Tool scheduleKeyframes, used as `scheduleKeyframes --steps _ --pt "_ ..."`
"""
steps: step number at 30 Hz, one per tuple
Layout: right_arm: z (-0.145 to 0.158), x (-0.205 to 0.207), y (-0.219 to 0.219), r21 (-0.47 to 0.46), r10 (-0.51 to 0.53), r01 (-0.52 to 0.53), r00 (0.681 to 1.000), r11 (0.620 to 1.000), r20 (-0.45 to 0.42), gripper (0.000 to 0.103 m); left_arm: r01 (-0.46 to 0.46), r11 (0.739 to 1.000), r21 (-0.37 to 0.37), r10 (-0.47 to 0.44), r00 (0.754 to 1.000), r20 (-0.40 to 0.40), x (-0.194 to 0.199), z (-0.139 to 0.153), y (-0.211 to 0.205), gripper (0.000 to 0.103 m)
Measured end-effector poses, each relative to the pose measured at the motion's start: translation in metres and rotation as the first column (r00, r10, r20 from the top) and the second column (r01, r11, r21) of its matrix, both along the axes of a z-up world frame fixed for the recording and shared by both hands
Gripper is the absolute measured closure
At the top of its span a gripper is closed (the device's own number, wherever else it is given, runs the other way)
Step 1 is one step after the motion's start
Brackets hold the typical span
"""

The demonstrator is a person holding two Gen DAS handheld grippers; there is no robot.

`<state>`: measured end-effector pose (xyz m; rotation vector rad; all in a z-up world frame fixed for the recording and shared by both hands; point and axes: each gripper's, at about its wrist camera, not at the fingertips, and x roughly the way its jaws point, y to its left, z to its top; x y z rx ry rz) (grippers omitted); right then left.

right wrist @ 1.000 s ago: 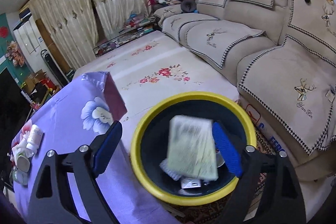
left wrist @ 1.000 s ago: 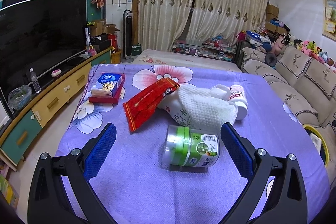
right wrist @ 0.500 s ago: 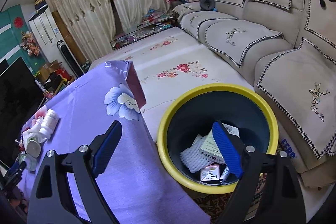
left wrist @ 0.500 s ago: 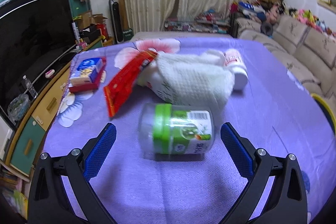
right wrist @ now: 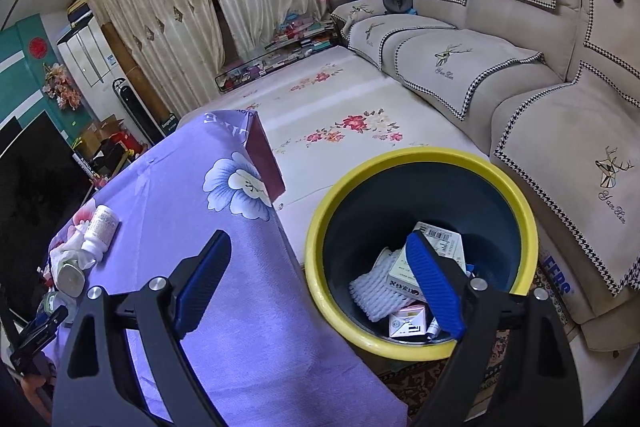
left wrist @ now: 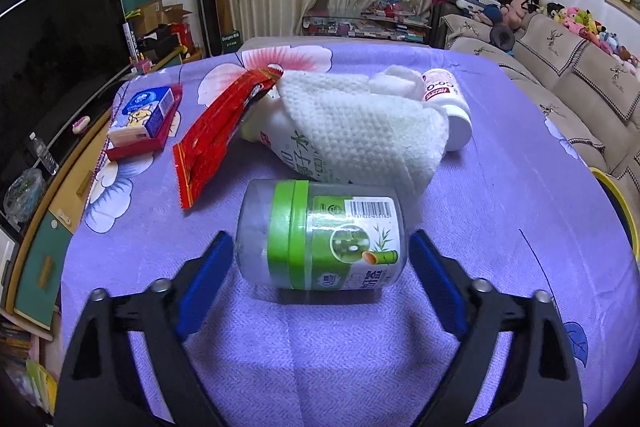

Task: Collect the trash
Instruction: 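Grasp the green-lidded clear jar with the left gripper, then carry the jar over the bin and open the left gripper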

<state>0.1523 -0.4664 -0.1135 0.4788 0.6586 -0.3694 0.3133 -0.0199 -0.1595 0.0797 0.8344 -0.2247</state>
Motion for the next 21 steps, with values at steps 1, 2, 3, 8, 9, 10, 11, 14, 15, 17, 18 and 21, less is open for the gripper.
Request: scheduleKeyframes --steps 1,2,3,8,9,10,11,14,15,17,18,21 --pt "0.0 0.0 0.001 0.001 0.004 -0.004 1.0 1.0 0.001 0.019 0.0 1.0 -0.004 0.0 1.0 -0.008 0.002 -0.001 0.001 0.028" --pt "0.001 0.001 0.001 0.001 0.007 -0.007 1.0 1.0 0.002 0.019 0.001 1.0 -0.015 -0.001 1.0 -0.019 0.004 -0.002 0.002 0.033" --pt "0.001 0.0 0.002 0.001 0.01 -0.01 1.0 1.0 0.003 0.019 0.001 1.0 -0.024 -0.001 1.0 -0.022 0.004 -0.002 0.003 0.033" --pt "0.003 -0.003 0.004 0.003 0.019 -0.019 1.0 1.0 0.007 0.019 0.003 0.999 -0.047 -0.004 1.0 -0.013 0.004 -0.002 0.009 0.033" --pt "0.003 -0.003 0.004 0.003 0.02 -0.02 1.0 1.0 0.007 0.019 0.008 0.999 -0.047 -0.008 1.0 -0.01 0.004 -0.002 0.009 0.033" --pt "0.003 -0.004 0.005 0.003 0.023 -0.023 1.0 1.0 0.007 0.019 0.01 0.999 -0.043 -0.011 1.0 -0.008 0.002 -0.001 0.009 0.033" --pt "0.004 -0.005 0.004 0.004 0.025 -0.025 1.0 1.0 0.008 0.019 0.011 0.999 -0.034 -0.011 1.0 -0.003 0.001 -0.001 0.009 0.033" --pt "0.006 -0.008 0.003 0.002 0.035 -0.035 0.999 0.999 0.01 0.019 0.022 1.0 -0.016 -0.021 1.0 0.011 -0.011 0.003 0.003 0.033" --pt "0.006 -0.009 0.002 0.001 0.039 -0.039 0.999 0.999 0.01 0.019 0.027 1.0 -0.015 -0.027 1.0 0.015 -0.014 0.006 0.0 0.033" --pt "0.006 -0.012 0.001 0.005 0.048 -0.048 0.999 0.999 0.014 0.019 0.043 0.999 -0.014 -0.043 0.999 0.023 -0.022 0.014 -0.007 0.033" --pt "0.005 -0.015 -0.001 0.01 0.052 -0.052 0.998 0.999 0.016 0.019 0.054 0.998 -0.019 -0.054 0.998 0.026 -0.027 0.017 -0.011 0.033" --pt "0.003 -0.019 -0.006 0.02 0.055 -0.055 0.998 0.998 0.02 0.019 0.1 0.995 -0.031 -0.099 0.995 0.034 -0.039 0.031 -0.027 0.033"
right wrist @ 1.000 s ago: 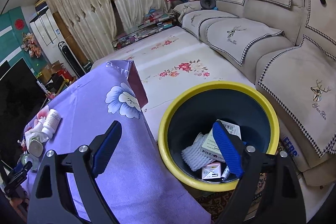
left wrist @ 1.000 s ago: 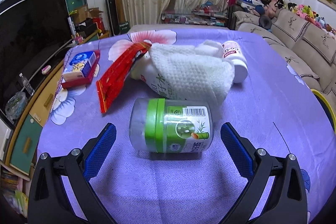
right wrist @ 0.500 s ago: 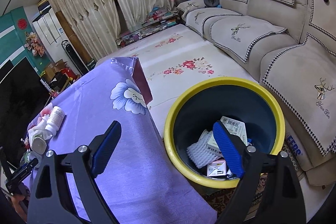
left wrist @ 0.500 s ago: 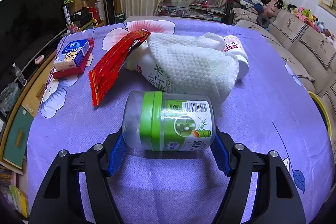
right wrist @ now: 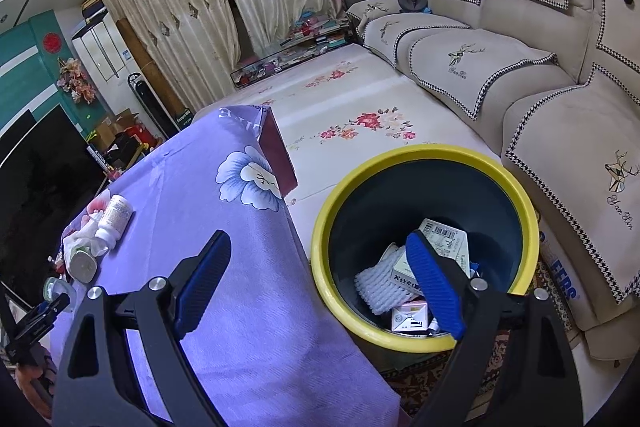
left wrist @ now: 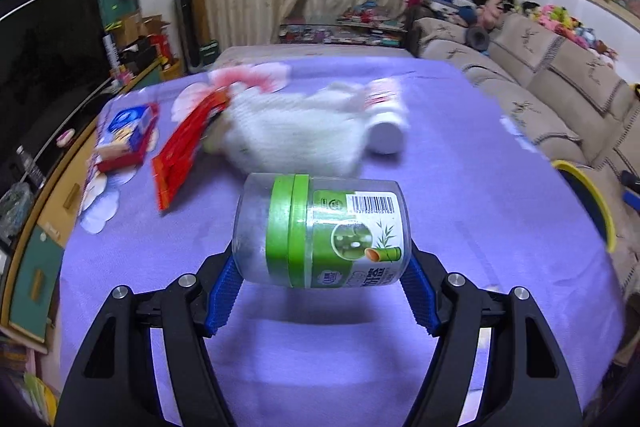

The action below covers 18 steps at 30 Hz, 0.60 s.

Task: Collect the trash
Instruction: 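Carry the jar over the bin and open the left gripper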

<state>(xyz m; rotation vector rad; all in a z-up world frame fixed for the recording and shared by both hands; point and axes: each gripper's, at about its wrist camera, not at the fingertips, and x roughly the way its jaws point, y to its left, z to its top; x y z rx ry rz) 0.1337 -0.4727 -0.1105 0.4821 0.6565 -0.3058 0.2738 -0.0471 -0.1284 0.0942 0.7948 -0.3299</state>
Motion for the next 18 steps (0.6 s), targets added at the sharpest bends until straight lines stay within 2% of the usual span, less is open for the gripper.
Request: scheduleKeyframes --steps 5,10,14,18 --pt "-0.004 -0.012 -0.014 0.015 -0.015 0.015 1.0 1.0 0.007 0.019 0.108 0.994 -0.003 -0.108 0.994 0.029 -0.016 0.026 -0.05 0.033" --pt "0.0 -0.032 -0.03 -0.005 -0.062 0.062 0.998 0.998 0.019 0.019 0.215 0.977 0.013 -0.215 0.976 0.04 -0.022 0.035 -0.105 0.033" --pt "0.003 -0.046 -0.042 -0.037 -0.101 0.102 0.995 0.994 0.022 0.018 0.306 0.952 0.016 -0.307 0.952 0.02 -0.02 0.036 -0.156 0.033" --pt "0.002 -0.059 -0.056 -0.056 -0.137 0.138 0.99 0.989 0.026 0.017 0.401 0.915 0.039 -0.402 0.916 0.001 -0.022 0.034 -0.219 0.033"
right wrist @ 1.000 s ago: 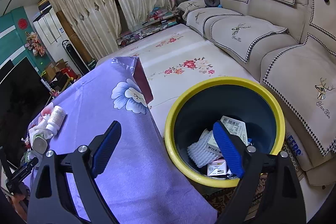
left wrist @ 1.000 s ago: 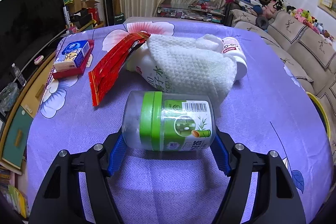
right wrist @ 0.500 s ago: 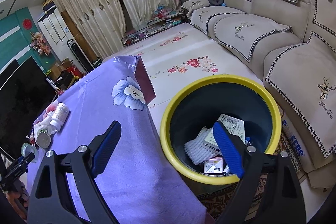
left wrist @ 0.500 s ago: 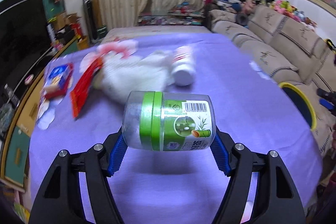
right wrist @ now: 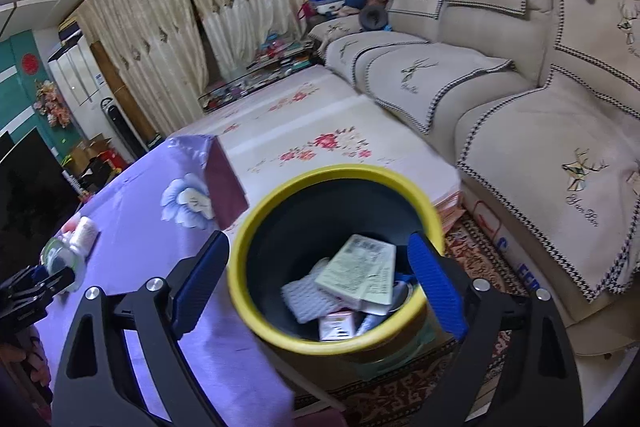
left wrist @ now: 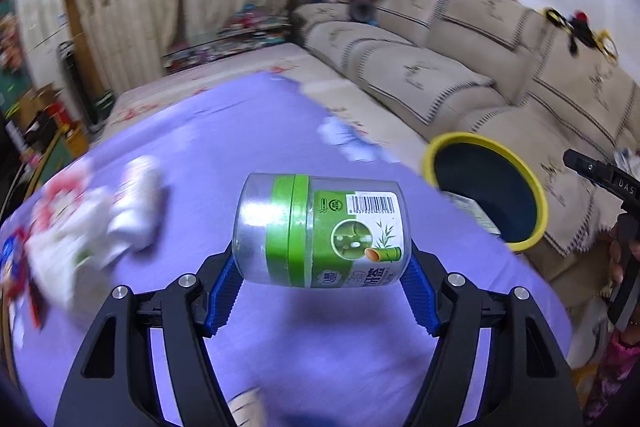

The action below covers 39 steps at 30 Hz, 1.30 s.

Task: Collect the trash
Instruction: 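Carry the jar over the bin and open the left gripper, then move the right gripper to the white pill bottle and grasp it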

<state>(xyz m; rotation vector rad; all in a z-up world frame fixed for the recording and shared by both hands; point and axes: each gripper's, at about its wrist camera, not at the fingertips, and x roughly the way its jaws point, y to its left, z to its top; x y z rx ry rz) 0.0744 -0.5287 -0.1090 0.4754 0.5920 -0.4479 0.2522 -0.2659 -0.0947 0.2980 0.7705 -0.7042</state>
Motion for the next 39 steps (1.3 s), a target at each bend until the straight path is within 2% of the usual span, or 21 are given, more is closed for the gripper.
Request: scheduleKeyframes --steps 7,14,23,25,27,30,31,35,39 --pt "-0.004 -0.026 -0.03 0.006 -0.072 0.072 0.997 0.997 0.021 0.017 0.149 0.989 0.025 -0.148 0.988 -0.042 -0.004 -0.01 -0.102 0.033" --pt "-0.007 -0.057 -0.055 0.006 -0.153 0.153 0.988 0.988 0.03 0.017 0.279 0.958 0.07 -0.273 0.958 -0.085 -0.017 -0.027 -0.202 0.033" --pt "-0.016 -0.069 -0.075 0.042 -0.187 0.186 0.982 0.982 0.031 0.016 0.33 0.939 0.096 -0.31 0.935 -0.173 -0.015 -0.058 -0.265 0.033" --pt "-0.017 -0.069 -0.076 0.05 -0.189 0.187 0.981 0.981 0.032 0.016 0.322 0.941 0.099 -0.301 0.936 -0.185 -0.011 -0.064 -0.267 0.033" --pt "-0.017 -0.069 -0.075 0.05 -0.189 0.187 0.981 0.981 0.032 0.015 0.307 0.947 0.094 -0.286 0.939 -0.19 -0.006 -0.065 -0.263 0.027" --pt "-0.017 -0.067 -0.072 0.051 -0.18 0.178 0.983 0.983 0.032 0.015 0.284 0.956 0.076 -0.271 0.95 -0.153 -0.006 -0.056 -0.247 0.021" --pt "-0.017 -0.066 -0.071 0.05 -0.177 0.175 0.984 0.983 0.031 0.015 0.281 0.957 0.07 -0.269 0.953 -0.139 -0.007 -0.052 -0.24 0.016" --pt "-0.017 -0.058 -0.064 0.054 -0.154 0.152 0.988 0.987 0.025 0.015 0.262 0.965 0.015 -0.26 0.961 -0.091 -0.009 -0.026 -0.205 0.011" --pt "-0.017 -0.047 -0.053 0.048 -0.121 0.12 0.993 0.992 0.013 0.015 0.208 0.977 -0.049 -0.209 0.977 -0.028 -0.008 0.0 -0.143 0.007"
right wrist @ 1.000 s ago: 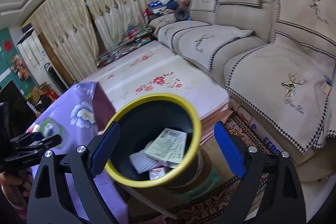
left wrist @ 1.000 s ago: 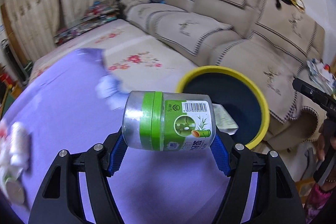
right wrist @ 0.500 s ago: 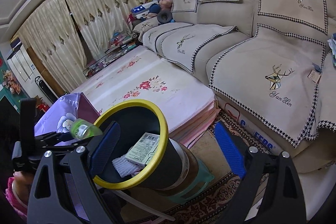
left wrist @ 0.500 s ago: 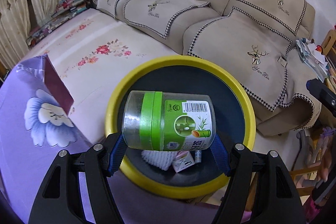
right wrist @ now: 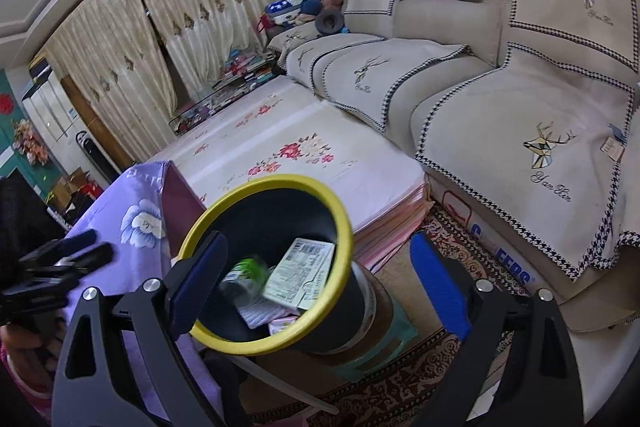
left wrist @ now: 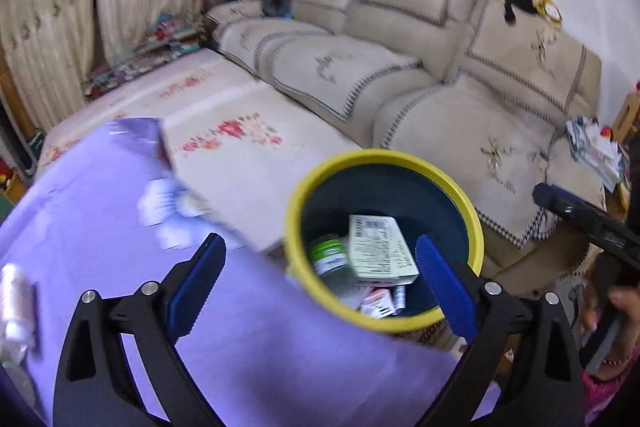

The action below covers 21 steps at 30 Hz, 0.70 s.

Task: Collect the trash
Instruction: 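Move the right gripper to the white pill bottle and grasp it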

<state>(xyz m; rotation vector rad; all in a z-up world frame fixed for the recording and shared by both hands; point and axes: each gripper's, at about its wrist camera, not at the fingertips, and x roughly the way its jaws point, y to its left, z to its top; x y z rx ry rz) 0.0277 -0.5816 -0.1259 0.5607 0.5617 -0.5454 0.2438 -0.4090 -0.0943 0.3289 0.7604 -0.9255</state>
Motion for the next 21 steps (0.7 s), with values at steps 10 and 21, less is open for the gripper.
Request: scheduleKeyframes --steps 10,21 --pt "0.002 0.047 0.047 -0.021 0.121 -0.122 0.992 0.992 -0.044 0.015 -0.328 0.935 -0.136 0.342 0.935 0.093 0.02 0.031 0.197 0.005" --pt "0.015 0.143 0.15 -0.046 0.406 -0.412 0.909 0.91 -0.096 0.014 -0.646 0.727 -0.233 0.687 0.687 0.238 0.034 0.027 0.382 0.005"
